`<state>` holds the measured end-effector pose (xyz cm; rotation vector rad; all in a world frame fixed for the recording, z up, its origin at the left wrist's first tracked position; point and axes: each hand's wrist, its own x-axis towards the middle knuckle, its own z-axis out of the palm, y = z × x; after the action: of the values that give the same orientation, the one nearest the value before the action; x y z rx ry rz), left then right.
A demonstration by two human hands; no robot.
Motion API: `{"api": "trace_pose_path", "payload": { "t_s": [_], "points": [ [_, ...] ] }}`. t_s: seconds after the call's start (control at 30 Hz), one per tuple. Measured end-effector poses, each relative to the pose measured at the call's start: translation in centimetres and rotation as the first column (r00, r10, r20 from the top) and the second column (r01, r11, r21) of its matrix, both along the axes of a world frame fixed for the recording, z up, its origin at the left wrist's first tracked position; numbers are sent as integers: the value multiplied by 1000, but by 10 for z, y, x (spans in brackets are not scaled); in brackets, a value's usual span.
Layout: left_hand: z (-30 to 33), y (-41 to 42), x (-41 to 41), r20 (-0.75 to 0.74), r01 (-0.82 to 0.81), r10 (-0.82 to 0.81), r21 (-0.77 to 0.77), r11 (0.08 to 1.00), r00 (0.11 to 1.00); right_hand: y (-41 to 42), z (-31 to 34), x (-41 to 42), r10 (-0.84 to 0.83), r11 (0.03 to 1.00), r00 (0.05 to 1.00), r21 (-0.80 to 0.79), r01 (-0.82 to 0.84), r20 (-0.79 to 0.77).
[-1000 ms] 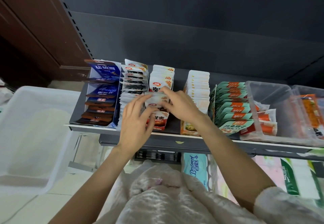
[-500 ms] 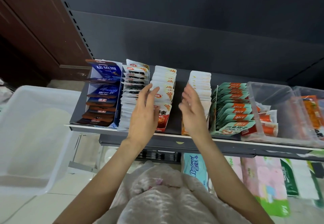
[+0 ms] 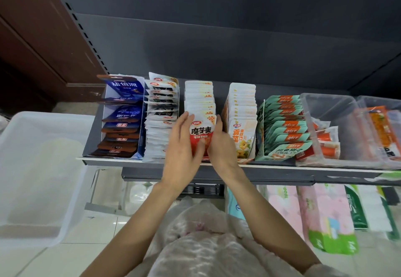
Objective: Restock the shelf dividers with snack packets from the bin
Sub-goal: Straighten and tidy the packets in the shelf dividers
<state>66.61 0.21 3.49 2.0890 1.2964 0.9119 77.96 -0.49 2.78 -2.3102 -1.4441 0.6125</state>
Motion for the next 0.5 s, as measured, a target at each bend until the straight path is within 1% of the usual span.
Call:
{"api": "trace_pose_path", "payload": {
  "t_s": [0.07,0.13,0.2,0.23,0.3,0.4,0.43,0.5],
  "points": [
    [-2,-5,12,15,9,-7,-97,995,1000,-7,-2,1,-1,1000,1000,26,1,-24],
    [-2,-4,21,48,-25,32,-141,990,998,-11,-6,2,-17,998,1000,67,19,-26],
    [-1,-2,25,90,-63,82,-201,978,993,-12,-7,2,-37,998,999,55,37,3],
    [1,0,27,114,-66,97,-250,966,989,-13,-6,1,-39,998,999,48,39,-8],
    [8,6,30,204,-37,126,-392,919,971,-13,-3,1,-15,995,990,94,28,-137],
    [19,22,35,416,70,233,-597,799,879,-7,10,5,-11,974,927,205,94,-375],
    [21,27,37,455,108,256,-633,767,853,-3,16,6,-14,969,892,215,124,-452],
    [22,33,40,515,202,238,-658,725,824,5,26,8,-8,964,813,212,162,-583]
  ]
}}
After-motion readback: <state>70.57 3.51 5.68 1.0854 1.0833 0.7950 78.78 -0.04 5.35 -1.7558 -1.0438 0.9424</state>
